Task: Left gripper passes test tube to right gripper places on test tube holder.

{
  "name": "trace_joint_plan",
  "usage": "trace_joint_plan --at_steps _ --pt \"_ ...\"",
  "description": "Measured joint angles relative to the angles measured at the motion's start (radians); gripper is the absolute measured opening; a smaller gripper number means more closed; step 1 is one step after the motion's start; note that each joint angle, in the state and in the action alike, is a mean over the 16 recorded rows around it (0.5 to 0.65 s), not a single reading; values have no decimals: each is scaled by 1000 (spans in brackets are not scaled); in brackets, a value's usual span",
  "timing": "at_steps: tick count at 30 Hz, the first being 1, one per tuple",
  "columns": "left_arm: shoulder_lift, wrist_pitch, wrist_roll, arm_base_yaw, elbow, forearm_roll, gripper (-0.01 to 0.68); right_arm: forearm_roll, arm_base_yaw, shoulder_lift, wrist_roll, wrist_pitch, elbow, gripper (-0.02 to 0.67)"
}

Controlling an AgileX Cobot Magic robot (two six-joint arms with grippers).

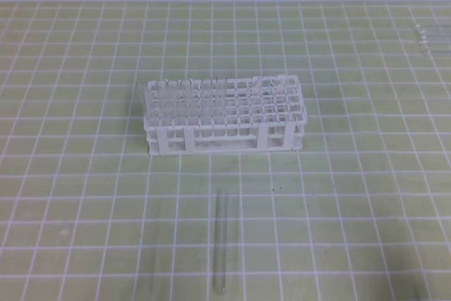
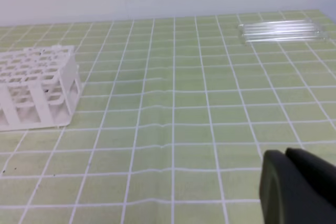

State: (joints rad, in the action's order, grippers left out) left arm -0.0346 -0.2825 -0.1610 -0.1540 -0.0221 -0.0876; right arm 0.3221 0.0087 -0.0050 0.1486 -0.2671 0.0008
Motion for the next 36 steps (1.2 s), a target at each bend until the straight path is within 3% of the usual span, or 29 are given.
trace_joint_plan --at_steps 36 --pt "13 181 -137 1 8 5 0 158 0 0 0 149 0 -2"
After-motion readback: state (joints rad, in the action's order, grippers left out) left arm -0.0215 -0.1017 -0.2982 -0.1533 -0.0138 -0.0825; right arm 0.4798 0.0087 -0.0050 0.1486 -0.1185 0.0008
